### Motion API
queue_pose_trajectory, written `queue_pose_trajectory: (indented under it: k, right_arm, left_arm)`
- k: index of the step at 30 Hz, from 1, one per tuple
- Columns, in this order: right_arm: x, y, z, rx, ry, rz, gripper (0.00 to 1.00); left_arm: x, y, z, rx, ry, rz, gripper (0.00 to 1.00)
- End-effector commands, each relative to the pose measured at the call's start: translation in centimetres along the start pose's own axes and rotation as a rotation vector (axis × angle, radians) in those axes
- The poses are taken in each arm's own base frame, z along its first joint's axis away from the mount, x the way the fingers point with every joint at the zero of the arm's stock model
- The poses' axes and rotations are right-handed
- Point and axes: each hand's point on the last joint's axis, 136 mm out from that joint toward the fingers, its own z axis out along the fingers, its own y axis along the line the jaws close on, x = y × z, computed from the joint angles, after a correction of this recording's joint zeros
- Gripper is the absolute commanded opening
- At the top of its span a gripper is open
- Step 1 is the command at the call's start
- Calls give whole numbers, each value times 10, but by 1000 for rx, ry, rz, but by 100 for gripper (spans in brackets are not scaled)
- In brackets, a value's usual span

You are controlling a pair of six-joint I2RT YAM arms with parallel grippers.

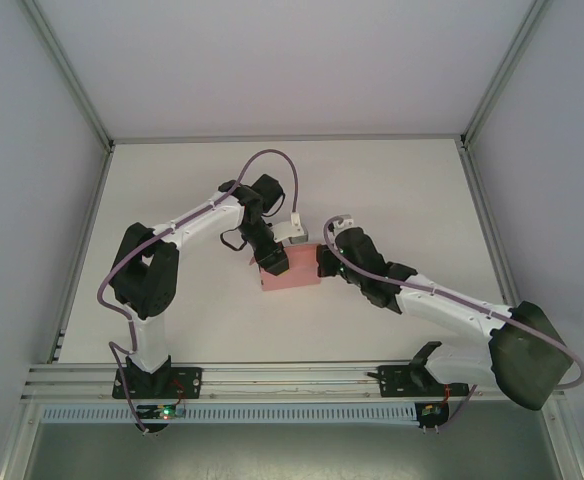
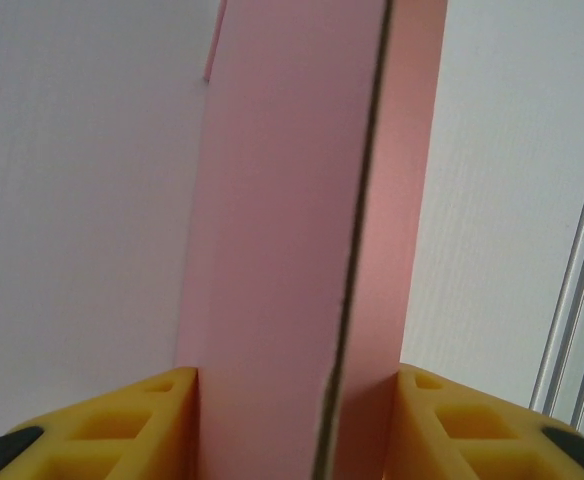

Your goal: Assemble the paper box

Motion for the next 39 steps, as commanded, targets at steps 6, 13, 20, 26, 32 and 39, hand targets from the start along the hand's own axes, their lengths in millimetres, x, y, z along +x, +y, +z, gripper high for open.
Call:
queue_pose_trajectory:
  k: [6,13,20,26,32,39]
  right_arm:
    - [37,3,6,17,14,-101,0]
    - [29,0,0,81,3,-120,0]
    - [27,-5,0,120,2,-100,0]
    - [24,-3,4,135,19,-88,0]
    - [24,-1,7,139,36,-98,0]
    - [24,2,7,122,43,-108,0]
  left_arm:
    - [-8,17,10,-32,-21,-21,45]
    - [-18,15,-2,-65,-55,-32,68]
    - [-29,5,-28,-107,-116,-28,84]
    - [-30,2,-50,-195,-149,-46,87]
    - [-2,10,-71,-378,-140,-147,85]
    - [34,-2,-80,-462,-209,-298,70]
